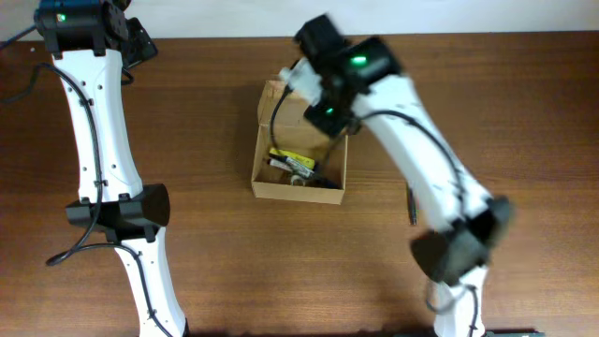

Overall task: Pack container
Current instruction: 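Move the right gripper over the clear ballpoint pen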

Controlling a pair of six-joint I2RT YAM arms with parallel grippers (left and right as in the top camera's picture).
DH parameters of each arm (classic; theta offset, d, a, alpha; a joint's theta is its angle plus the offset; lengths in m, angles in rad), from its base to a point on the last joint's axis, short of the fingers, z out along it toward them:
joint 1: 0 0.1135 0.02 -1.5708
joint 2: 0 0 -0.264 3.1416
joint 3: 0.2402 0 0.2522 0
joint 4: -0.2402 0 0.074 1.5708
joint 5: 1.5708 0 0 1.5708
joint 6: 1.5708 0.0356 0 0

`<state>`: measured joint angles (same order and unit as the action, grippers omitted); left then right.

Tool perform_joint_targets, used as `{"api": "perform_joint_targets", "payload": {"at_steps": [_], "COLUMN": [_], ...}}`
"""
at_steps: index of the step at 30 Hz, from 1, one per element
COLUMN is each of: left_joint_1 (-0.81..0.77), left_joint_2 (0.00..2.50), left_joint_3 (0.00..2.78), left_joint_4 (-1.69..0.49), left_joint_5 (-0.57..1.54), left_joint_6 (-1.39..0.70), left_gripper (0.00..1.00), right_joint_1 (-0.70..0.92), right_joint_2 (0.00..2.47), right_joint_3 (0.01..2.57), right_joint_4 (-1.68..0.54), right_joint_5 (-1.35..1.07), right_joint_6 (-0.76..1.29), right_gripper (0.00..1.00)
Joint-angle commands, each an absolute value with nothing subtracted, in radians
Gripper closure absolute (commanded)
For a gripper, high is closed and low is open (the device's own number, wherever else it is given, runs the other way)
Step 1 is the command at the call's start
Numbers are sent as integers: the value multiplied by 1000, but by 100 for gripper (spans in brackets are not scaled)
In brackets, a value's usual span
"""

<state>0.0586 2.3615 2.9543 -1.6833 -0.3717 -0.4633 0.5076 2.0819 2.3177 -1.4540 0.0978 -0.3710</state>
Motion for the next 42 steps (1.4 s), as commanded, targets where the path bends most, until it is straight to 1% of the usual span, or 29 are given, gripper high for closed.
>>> {"api": "perform_joint_targets", "payload": {"at_steps": [1, 5, 6, 7, 8, 11, 13, 15, 17, 21, 23, 26, 28, 29, 30, 34, 42], "left_joint_1": [62, 62, 62, 62, 62, 62, 62, 62, 62, 62, 62, 62, 62, 62, 62, 62, 62], "left_joint_2": [2328, 2328, 2328, 2328, 2328, 2328, 2328, 2328, 2328, 2328, 2328, 2328, 2328, 2328, 2328, 2328, 2328], "left_joint_3": [2950, 2950, 2950, 2950, 2950, 2950, 2950, 2950, 2950, 2950, 2950, 2950, 2950, 2950, 2950, 2950, 2950], "left_joint_4": [-1684, -1684, -1684, -1684, -1684, -1684, -1684, -1684, -1684, -1684, -1684, -1684, -1684, -1684, -1684, -1684, -1684], "left_joint_5": [-382, -382, -382, -382, -382, -382, -382, -382, -382, -382, -382, -382, -382, -382, -382, -382, -382], "left_joint_6": [-454, -454, -454, -454, -454, -454, -454, -454, -454, -454, -454, -454, -454, -454, -454, -454, -454], "left_gripper": [0, 0, 0, 0, 0, 0, 0, 0, 0, 0, 0, 0, 0, 0, 0, 0, 0], "right_joint_1": [427, 288, 257, 211, 148, 63, 35, 19, 12, 14, 15, 15, 14, 14, 15, 15, 15], "right_joint_2": [1923, 1750, 1717, 1679, 1654, 1671, 1692, 1708, 1712, 1712, 1713, 1713, 1715, 1718, 1723, 1761, 1826], "right_joint_3": [2315, 2173, 2138, 2093, 2051, 1998, 1940, 1846, 1718, 1468, 1372, 1267, 1211, 1191, 1171, 1129, 1128], "right_joint_4": [-1444, -1367, -1346, -1325, -1339, -1443, -1483, -1477, -1416, -1234, -1146, -1024, -951, -925, -901, -842, -825], "right_joint_5": [188, 164, 158, 150, 123, 25, -14, -15, -17, -101, -151, -162, -142, -128, -118, -90, -36], "right_joint_6": [-266, -244, -241, -216, -154, -17, 2, 2, 2, 9, 9, 11, 39, 44, 47, 65, 111], "right_gripper": [56, 56, 51, 43, 39, 40, 40, 43, 44, 44, 46, 48, 50, 53, 53, 53, 53]}}
